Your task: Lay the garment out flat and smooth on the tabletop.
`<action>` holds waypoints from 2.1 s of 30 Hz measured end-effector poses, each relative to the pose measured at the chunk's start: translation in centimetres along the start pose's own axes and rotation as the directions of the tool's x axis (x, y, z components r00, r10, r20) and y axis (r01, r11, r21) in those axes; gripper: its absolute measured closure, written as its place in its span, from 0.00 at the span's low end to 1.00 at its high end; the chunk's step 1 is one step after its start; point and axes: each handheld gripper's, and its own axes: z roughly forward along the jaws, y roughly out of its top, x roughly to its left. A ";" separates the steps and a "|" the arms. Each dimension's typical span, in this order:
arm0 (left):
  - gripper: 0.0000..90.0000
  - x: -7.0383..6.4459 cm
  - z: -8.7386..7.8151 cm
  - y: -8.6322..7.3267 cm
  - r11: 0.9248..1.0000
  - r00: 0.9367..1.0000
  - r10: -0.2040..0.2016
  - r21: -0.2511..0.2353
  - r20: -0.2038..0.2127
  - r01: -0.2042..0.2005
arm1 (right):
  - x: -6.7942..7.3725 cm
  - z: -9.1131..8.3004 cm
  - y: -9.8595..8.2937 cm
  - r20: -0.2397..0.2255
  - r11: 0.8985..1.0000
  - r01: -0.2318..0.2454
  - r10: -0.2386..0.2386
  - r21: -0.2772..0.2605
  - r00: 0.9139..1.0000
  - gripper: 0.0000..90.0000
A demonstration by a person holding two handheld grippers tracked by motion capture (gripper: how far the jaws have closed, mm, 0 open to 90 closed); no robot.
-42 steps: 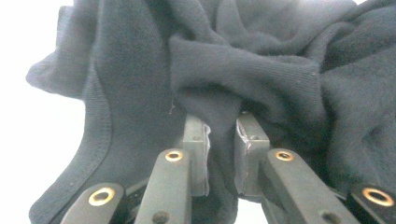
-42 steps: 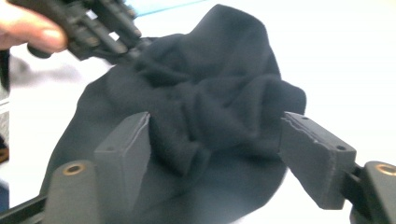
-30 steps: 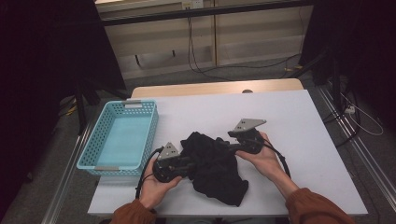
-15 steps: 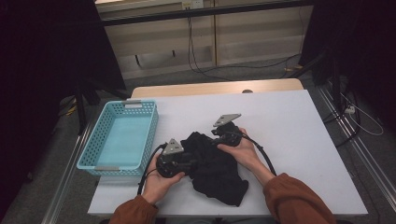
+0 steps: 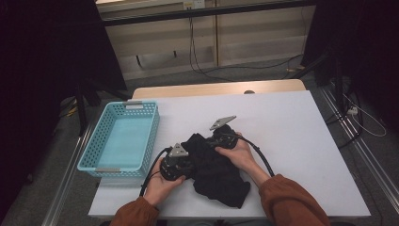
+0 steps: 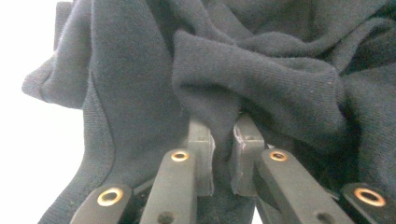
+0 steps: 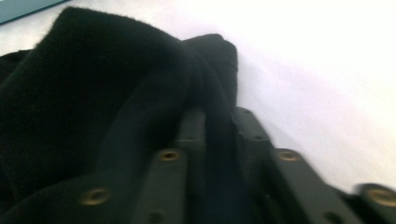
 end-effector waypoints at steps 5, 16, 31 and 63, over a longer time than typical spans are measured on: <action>0.91 0.2 -0.4 0.2 1.000 1.000 0.000 -0.010 -0.013 0.000 | -0.2 -1.4 0.0 0.116 0.999 0.004 0.002 -0.045 0.993 0.95; 0.92 -0.1 -0.2 0.3 0.999 0.998 0.043 0.026 -0.055 -0.042 | -2.6 -7.1 -1.4 0.300 0.994 -0.004 0.035 -0.105 0.953 0.96; 0.92 1.6 -1.0 4.3 0.996 0.992 0.010 -0.085 -0.123 -0.021 | -3.1 -12.6 -1.3 0.320 0.969 -0.023 0.103 -0.245 0.942 0.96; 0.72 -4.6 -2.8 1.4 0.983 0.990 0.143 -0.118 0.017 -0.140 | 4.3 -17.4 -11.7 0.178 0.997 -0.001 0.014 -0.075 0.984 0.95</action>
